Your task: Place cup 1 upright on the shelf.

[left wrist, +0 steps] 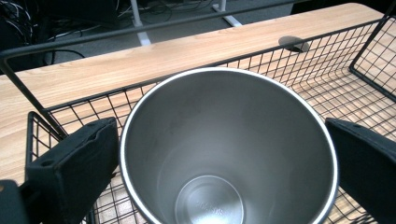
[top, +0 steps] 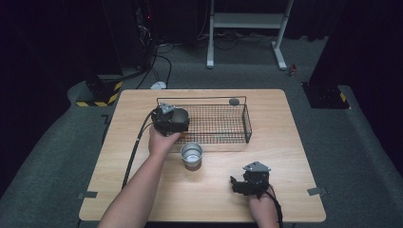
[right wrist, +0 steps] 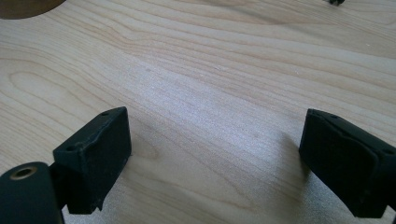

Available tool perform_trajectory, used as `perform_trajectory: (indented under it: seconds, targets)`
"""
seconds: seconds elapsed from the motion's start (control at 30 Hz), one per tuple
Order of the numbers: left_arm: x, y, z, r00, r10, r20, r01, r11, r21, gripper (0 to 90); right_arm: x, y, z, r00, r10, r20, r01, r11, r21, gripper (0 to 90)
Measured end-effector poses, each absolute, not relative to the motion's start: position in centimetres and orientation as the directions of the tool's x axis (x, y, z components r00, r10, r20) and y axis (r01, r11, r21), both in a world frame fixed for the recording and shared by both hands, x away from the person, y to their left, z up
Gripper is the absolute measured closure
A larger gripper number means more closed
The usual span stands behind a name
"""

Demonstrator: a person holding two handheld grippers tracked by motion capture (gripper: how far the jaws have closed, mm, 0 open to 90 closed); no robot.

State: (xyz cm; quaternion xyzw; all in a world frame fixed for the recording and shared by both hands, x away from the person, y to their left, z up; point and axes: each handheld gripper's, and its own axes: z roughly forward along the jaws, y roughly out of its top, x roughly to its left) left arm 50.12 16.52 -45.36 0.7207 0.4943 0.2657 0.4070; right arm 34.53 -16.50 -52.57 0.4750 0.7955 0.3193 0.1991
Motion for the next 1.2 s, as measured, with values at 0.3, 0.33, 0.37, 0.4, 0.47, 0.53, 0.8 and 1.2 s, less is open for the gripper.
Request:
perform_trajectory:
  seconds: [0.3,0.33,0.37,0.4,0.47,0.53,0.8,1.2]
  targets:
    - [49.7,16.9,-44.5,0.369,0.929,-0.015,0.487,-0.18,0.855,0.0,34.5,-16.5,-52.6,-0.468,0.884,-0.012,0.629,0.342,0.698,9.1]
    - [49.6,16.9,-44.5,0.367,0.93,-0.018,0.49,-0.177,0.853,0.0,34.5,-16.5,-52.6,-0.468,0.884,-0.012,0.629,0.342,0.698,9.1]
    - [49.6,17.0,-44.4,0.363,0.932,-0.014,0.489,-0.177,0.854,0.0,34.5,-16.5,-52.6,-0.468,0.884,-0.012,0.629,0.343,0.698,9.1]
    - [49.5,17.1,-44.2,0.364,0.931,-0.013,0.487,-0.179,0.855,0.0,34.5,-16.5,-52.6,-0.468,0.884,-0.012,0.629,0.343,0.698,9.1]
    - [49.5,17.2,-44.0,0.363,0.932,-0.004,0.482,-0.184,0.857,0.0,34.5,-16.5,-52.6,-0.468,0.884,-0.012,0.629,0.343,0.698,9.1]
    - [49.4,17.4,-43.7,0.36,0.933,-0.005,0.48,-0.181,0.858,0.0,34.5,-16.5,-52.6,-0.468,0.884,-0.012,0.629,0.343,0.698,9.1]
    - [49.3,17.8,-42.5,0.355,0.935,-0.006,0.472,-0.173,0.865,0.0,34.5,-16.5,-52.6,-0.468,0.884,-0.012,0.629,0.343,0.698,9.1]
    - [47.7,17.6,-42.2,0.382,0.924,-0.006,0.485,-0.196,0.852,0.0,34.5,-16.5,-52.6,-0.468,0.884,-0.012,0.629,0.343,0.698,9.1]
